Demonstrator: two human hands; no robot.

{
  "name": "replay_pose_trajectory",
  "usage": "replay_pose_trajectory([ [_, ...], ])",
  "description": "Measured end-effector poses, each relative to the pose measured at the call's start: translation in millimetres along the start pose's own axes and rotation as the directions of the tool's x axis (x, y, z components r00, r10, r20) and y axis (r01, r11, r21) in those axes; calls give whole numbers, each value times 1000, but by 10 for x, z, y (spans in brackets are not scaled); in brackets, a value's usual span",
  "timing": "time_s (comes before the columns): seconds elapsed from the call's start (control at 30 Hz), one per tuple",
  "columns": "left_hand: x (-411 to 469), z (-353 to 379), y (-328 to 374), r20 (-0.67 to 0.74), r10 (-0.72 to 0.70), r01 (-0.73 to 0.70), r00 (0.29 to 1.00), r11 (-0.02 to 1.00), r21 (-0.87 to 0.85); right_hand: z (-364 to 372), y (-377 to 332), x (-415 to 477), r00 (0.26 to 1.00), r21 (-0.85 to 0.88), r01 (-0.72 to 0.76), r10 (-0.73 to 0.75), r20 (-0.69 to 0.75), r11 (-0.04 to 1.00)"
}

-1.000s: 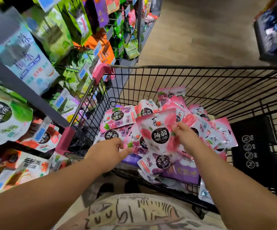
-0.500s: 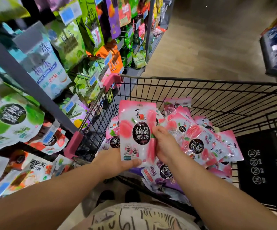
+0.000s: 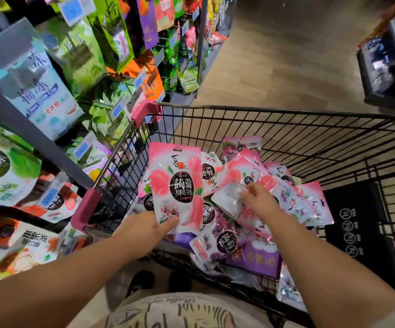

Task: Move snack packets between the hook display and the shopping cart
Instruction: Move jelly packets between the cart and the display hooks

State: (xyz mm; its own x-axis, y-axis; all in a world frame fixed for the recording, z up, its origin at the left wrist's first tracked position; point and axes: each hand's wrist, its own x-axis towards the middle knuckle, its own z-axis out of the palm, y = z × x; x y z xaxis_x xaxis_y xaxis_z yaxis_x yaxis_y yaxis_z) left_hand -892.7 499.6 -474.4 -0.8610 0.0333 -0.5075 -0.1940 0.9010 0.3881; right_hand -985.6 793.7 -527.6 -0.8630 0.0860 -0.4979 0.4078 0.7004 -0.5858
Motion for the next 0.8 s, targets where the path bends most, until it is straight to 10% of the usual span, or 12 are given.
replay_pose_trajectory([
  [0.6, 9, 11, 66, -30, 33, -32, 999, 998, 60, -381, 334, 683, 969, -652, -238, 128, -212, 720],
  [0.8, -8, -16, 76, 4, -9, 9, 1000, 1000, 26, -365, 263, 543, 980, -379, -192, 201, -17, 905],
])
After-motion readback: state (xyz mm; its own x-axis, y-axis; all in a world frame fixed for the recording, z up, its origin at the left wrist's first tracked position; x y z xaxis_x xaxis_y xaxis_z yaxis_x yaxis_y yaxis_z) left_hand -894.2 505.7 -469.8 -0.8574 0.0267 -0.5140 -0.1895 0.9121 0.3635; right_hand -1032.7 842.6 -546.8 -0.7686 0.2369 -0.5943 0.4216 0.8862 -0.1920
